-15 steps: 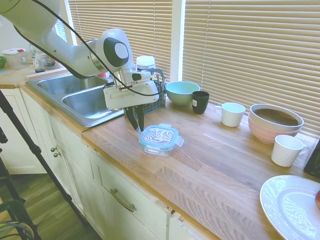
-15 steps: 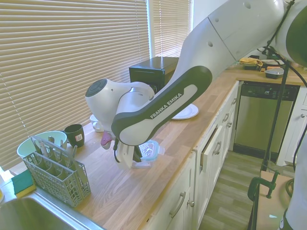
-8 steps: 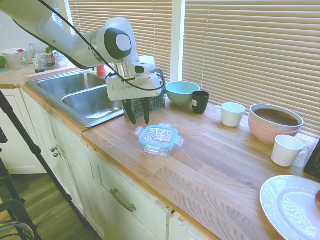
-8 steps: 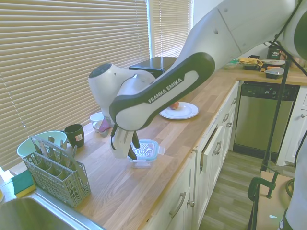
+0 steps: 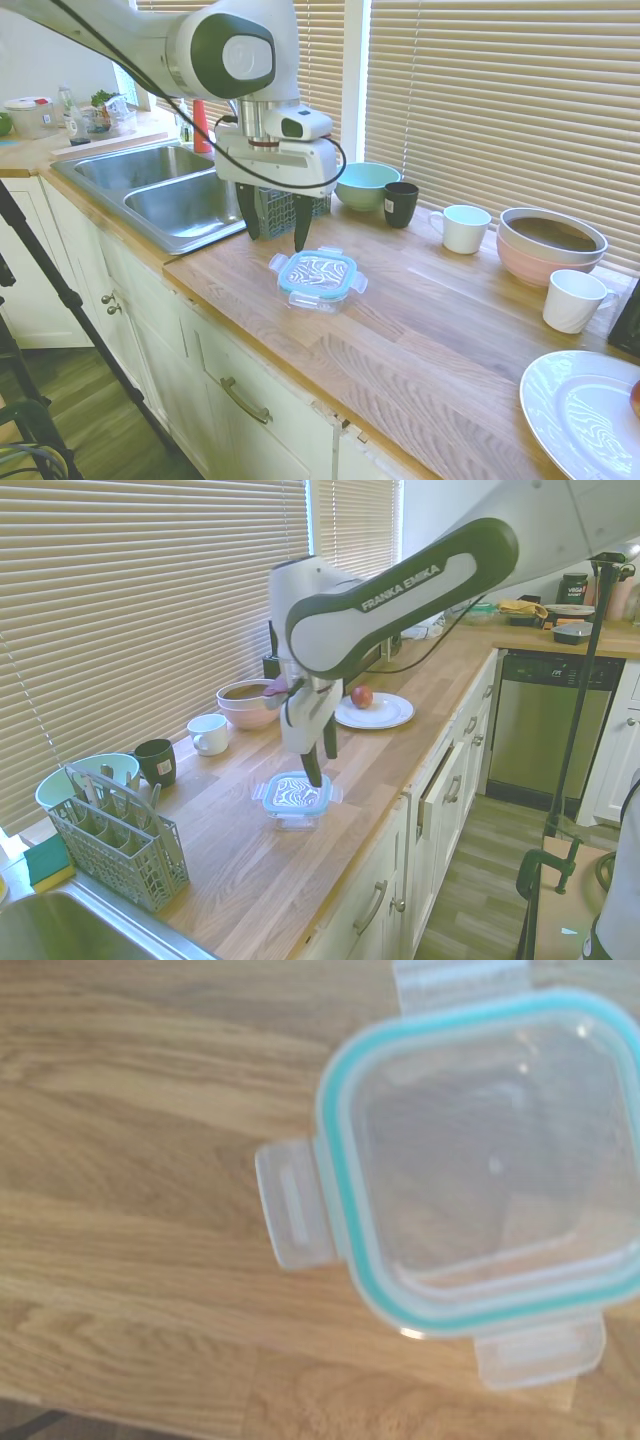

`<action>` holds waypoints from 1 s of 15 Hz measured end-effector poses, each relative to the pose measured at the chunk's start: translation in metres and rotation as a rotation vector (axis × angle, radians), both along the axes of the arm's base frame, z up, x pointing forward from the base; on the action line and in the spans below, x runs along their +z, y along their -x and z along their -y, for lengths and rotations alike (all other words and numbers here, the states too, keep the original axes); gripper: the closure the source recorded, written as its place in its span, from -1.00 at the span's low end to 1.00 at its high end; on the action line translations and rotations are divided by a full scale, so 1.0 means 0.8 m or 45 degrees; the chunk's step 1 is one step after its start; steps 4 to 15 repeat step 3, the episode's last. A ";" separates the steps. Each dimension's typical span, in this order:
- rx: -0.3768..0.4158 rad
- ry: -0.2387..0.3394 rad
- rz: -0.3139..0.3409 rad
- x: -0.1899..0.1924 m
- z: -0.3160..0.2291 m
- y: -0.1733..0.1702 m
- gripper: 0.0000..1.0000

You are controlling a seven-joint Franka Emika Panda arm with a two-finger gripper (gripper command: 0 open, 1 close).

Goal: Cover the lid of the food container

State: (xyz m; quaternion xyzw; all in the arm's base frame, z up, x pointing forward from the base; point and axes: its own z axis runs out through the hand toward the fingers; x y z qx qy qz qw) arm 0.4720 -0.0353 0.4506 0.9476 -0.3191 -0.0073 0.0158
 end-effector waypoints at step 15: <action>-0.026 -0.054 -0.002 -0.001 0.009 0.028 -1.00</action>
